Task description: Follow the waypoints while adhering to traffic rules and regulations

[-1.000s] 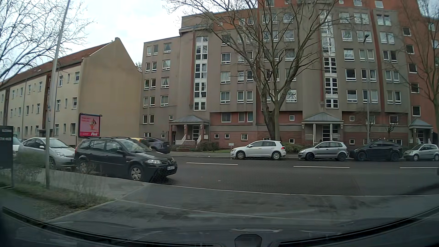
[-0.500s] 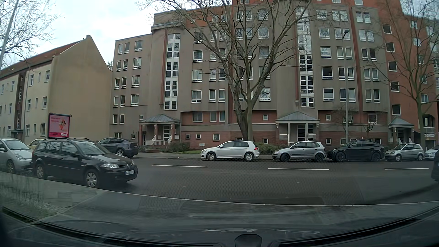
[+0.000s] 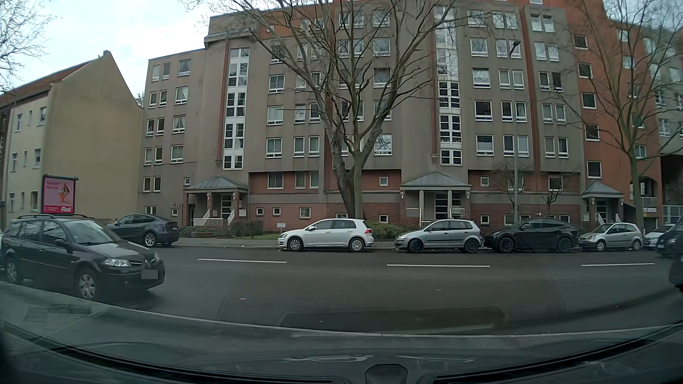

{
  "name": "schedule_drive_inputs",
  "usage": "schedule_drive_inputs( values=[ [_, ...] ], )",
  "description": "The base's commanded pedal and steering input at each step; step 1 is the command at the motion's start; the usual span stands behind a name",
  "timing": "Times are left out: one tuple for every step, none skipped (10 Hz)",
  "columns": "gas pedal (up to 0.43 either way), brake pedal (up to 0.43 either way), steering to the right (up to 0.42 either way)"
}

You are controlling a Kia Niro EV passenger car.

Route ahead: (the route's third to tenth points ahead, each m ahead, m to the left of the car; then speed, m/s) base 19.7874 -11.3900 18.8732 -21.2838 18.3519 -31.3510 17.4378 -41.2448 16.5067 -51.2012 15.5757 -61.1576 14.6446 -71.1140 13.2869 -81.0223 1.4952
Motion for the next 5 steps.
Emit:
schedule_drive_inputs(
  values=[
    [0.0, 0.159, 0.228],
    [0.0, 0.134, 0.207],
    [0.0, 0.122, 0.197],
    [0.0, 0.116, 0.197],
    [0.0, 0.11, 0.196]
  ],
)
